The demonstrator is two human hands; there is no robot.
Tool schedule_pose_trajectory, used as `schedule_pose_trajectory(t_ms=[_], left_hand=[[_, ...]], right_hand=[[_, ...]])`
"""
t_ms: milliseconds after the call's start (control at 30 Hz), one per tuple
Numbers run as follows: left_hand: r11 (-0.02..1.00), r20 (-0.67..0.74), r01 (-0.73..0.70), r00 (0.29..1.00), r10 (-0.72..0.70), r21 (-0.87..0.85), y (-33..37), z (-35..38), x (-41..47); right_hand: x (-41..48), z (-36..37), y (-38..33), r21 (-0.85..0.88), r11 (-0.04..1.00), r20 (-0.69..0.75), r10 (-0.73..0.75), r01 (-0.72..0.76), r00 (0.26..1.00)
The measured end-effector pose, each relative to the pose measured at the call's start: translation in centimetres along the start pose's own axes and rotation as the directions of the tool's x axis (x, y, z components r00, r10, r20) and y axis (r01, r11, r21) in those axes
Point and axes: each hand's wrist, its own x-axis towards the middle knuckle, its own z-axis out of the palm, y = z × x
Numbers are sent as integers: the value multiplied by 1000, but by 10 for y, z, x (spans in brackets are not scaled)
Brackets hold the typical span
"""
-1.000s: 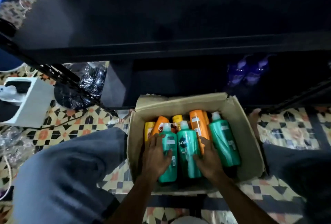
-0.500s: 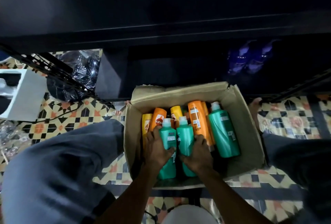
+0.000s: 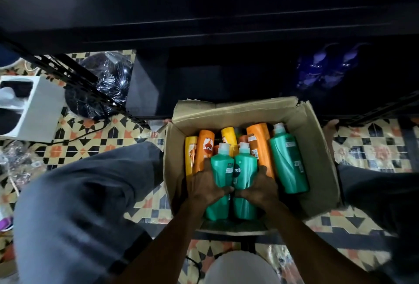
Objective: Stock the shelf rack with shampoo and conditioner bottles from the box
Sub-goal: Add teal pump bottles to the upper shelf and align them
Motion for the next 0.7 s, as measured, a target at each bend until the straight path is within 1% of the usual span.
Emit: schedule_pose_trajectory(t_ms=[67, 133, 200, 233, 300, 367, 467, 533, 600, 667, 700], left_hand=[[999, -8, -13, 1000, 13, -35, -1, 0, 2], [998, -6, -30, 1000, 29, -63, -1, 1, 3], [996, -11, -42, 999, 41, -76, 1, 3, 1], [995, -21, -49, 999, 47, -92, 3, 2, 0], [976, -50, -77, 996, 68, -204, 5, -2, -4], [937, -78, -97, 994, 76, -335, 5, -10, -7], [853, -185, -182, 977, 102, -489, 16, -39, -24], [766, -263, -286, 952, 158, -576, 30, -67, -44], [682, -339, -401, 912, 232, -612, 47, -102, -66], [606, -427, -543, 837, 341, -581, 69, -144, -97], [555, -480, -614, 788, 386, -561, 82, -170, -114]], right_hand=[[1, -7, 5, 71, 997, 15, 8, -9, 1000], [2, -13, 14, 238, 970, 26, 37, -42, 999], [-2, -24, 20, 431, 900, 71, 41, -68, 997], [-5, -29, 22, 501, 863, 101, 25, -72, 995], [-15, -42, 23, 599, 796, 158, -14, -84, 987], [-23, -54, 22, 690, 718, 197, -69, -89, 978], [-45, -75, 4, 819, 571, 174, -161, -52, 971], [-72, -93, -19, 901, 432, 139, -209, -36, 968], [-106, -116, -43, 948, 319, 85, -275, 7, 958], [-147, -143, -71, 957, 276, 21, -363, 86, 931], [-171, -158, -88, 950, 279, -12, -419, 141, 908]])
